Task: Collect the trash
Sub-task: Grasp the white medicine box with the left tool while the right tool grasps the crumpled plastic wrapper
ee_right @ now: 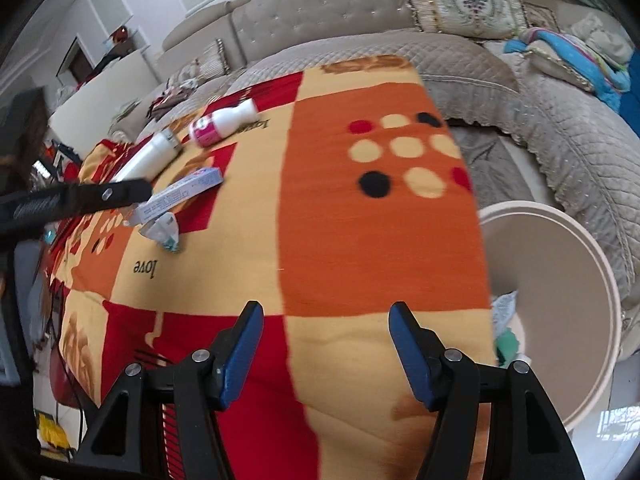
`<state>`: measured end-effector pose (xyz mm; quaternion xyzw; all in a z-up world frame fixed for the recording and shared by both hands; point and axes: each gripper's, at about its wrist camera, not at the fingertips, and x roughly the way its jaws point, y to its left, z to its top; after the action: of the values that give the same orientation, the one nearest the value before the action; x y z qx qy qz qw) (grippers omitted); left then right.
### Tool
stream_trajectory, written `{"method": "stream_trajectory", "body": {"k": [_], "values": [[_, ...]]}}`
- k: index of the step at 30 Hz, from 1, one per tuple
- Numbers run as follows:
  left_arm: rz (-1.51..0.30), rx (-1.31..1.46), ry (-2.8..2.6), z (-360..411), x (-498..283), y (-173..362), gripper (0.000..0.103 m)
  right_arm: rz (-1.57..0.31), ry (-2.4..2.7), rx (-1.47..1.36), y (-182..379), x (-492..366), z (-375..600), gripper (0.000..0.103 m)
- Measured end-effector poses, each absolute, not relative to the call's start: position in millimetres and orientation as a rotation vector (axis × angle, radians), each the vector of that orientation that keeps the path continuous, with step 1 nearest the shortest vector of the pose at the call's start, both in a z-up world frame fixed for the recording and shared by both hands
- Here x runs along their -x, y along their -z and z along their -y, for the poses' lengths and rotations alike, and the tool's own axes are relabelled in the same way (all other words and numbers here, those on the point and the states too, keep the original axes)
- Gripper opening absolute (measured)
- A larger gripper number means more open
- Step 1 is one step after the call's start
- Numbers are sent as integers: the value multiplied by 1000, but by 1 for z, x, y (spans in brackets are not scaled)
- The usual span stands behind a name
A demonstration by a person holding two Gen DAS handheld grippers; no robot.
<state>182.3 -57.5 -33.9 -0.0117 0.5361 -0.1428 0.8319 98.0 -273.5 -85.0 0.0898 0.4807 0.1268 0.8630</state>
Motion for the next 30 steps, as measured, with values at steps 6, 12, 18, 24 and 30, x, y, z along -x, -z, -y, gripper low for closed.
{"method": "stream_trajectory", "body": {"k": [6, 12, 18, 24, 30], "values": [[-1156, 62, 281, 41, -203, 40, 68, -1030, -280, -175, 89, -102, 264, 63], [-1180, -11, 261, 43, -209, 53, 68, -1042, -278, -177, 91, -107, 261, 63], [-1190, -104, 263, 48, -215, 75, 68, -1049, -289, -172, 91, -106, 254, 64], [-1182, -164, 236, 53, -222, 92, 67, -1060, -298, -169, 93, -107, 246, 64], [-1178, -69, 207, 26, -220, 88, 52, -1063, -359, -157, 91, -110, 225, 64]]}}
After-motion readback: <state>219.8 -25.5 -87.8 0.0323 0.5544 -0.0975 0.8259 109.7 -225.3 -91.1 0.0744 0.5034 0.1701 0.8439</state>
